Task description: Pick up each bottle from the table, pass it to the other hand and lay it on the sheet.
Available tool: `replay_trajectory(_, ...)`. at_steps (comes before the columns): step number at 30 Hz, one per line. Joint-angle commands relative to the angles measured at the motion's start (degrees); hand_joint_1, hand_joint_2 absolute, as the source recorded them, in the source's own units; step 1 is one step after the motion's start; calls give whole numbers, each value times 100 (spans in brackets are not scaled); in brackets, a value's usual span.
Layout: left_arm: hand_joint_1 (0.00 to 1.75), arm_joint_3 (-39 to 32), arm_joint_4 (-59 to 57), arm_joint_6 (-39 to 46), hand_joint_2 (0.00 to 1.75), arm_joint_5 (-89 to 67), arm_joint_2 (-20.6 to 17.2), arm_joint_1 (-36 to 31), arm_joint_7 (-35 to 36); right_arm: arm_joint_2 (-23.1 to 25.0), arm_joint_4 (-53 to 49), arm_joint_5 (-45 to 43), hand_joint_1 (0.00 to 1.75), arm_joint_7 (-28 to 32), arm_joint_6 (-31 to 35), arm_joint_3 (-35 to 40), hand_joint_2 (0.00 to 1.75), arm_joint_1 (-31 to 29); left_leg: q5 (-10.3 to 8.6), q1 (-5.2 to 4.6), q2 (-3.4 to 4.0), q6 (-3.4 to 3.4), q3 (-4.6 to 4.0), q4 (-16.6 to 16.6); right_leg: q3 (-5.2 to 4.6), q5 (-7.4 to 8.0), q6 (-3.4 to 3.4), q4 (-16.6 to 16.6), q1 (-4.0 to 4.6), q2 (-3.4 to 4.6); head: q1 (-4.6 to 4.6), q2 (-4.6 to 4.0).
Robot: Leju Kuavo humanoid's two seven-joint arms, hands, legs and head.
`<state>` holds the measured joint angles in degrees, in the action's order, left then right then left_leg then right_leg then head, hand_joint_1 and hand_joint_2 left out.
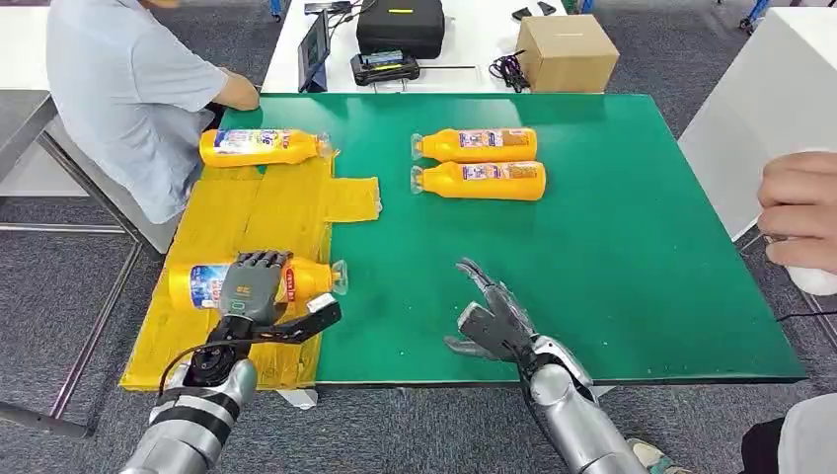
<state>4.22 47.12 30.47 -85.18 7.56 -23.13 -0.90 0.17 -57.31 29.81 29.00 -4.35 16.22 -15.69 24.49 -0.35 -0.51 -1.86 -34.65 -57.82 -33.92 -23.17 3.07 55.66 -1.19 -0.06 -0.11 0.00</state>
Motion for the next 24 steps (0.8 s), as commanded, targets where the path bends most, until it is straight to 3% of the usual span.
replay_trajectory(1,175,-34,-766,-94,175,39,-111,-436,-95,20,114,2,0,6,-10,-92,175,-160,4,6,3,9,10,-1,11,-3,-11,-1,7,1,0,0)
replay_trajectory(4,169,-23,-815,-198,175,189,-38,-458,-229,29,72,1,0,6,-19,-83,175,-139,5,6,1,10,11,-3,11,-5,-12,1,7,-2,0,0)
replay_trajectory(5,79,-46,-833,-239,175,284,-17,-461,-290,33,64,2,0,8,-24,-79,175,-135,3,4,0,7,6,-2,6,-3,-9,0,5,-1,0,0)
replay_trajectory(6,21,-24,-889,-312,175,365,-9,-482,-389,35,53,0,0,10,-33,-74,175,-131,7,8,2,11,14,-5,15,-7,-14,2,9,-1,0,0)
replay_trajectory(7,0,-5,-913,-325,175,364,-8,-471,-407,37,51,-1,0,13,-38,-70,175,-138,4,6,2,9,9,-3,10,-3,-11,0,7,-1,0,0)
replay_trajectory(14,0,10,-1614,-856,175,314,-57,-699,-103,71,237,-9,0,41,-56,-89,175,-268,3,2,3,7,16,3,15,-3,-9,-2,3,1,0,0)
replay_trajectory(24,0,-64,-1707,-760,175,400,-45,-626,-90,42,253,-22,0,60,-54,-140,175,-220,5,7,12,11,46,3,46,1,-14,-7,8,11,0,0)
